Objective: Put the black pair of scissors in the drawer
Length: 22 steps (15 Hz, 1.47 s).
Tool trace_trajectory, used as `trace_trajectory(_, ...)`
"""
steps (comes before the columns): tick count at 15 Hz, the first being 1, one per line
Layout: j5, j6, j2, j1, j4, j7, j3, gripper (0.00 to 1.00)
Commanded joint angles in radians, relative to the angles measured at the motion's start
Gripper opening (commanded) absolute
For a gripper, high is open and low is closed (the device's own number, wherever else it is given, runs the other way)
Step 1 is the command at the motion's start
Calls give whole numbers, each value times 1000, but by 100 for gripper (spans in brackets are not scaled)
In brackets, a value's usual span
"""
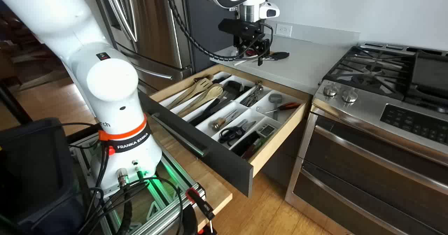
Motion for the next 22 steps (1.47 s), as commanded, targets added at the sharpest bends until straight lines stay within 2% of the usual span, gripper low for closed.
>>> trace_trajectory(1, 5, -3, 0, -16, 1, -3, 16, 100)
trace_trajectory(10, 5, -3, 0, -16, 1, -3, 16, 100)
trace_trajectory(12, 58, -4, 55, 5, 62, 40, 29, 100)
trace_trajectory(15, 48, -15, 136, -3, 183, 205, 85, 100)
trace_trajectory(17, 17, 5, 210, -9, 283, 327, 123, 100)
trace_trajectory(22, -64, 9, 401, 3, 542, 533, 169, 100)
